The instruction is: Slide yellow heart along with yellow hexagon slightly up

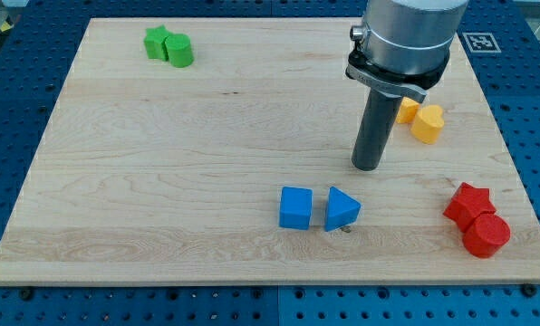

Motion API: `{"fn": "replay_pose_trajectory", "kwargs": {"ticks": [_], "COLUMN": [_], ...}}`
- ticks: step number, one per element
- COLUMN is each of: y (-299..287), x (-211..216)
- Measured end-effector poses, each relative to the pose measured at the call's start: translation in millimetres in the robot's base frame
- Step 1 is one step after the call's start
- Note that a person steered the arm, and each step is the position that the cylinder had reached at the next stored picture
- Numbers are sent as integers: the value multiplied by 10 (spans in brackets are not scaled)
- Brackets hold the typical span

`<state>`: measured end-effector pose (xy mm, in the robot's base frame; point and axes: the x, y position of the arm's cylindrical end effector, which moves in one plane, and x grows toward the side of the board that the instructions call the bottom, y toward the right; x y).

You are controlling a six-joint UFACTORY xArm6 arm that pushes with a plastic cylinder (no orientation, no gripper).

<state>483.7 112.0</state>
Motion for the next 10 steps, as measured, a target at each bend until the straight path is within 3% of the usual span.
{"fn": "replay_pose_trajectory", "kwargs": {"ticks": [3, 5, 8, 10], "y": [224, 273, 983, 934], "x": [-255, -249, -141, -269]}}
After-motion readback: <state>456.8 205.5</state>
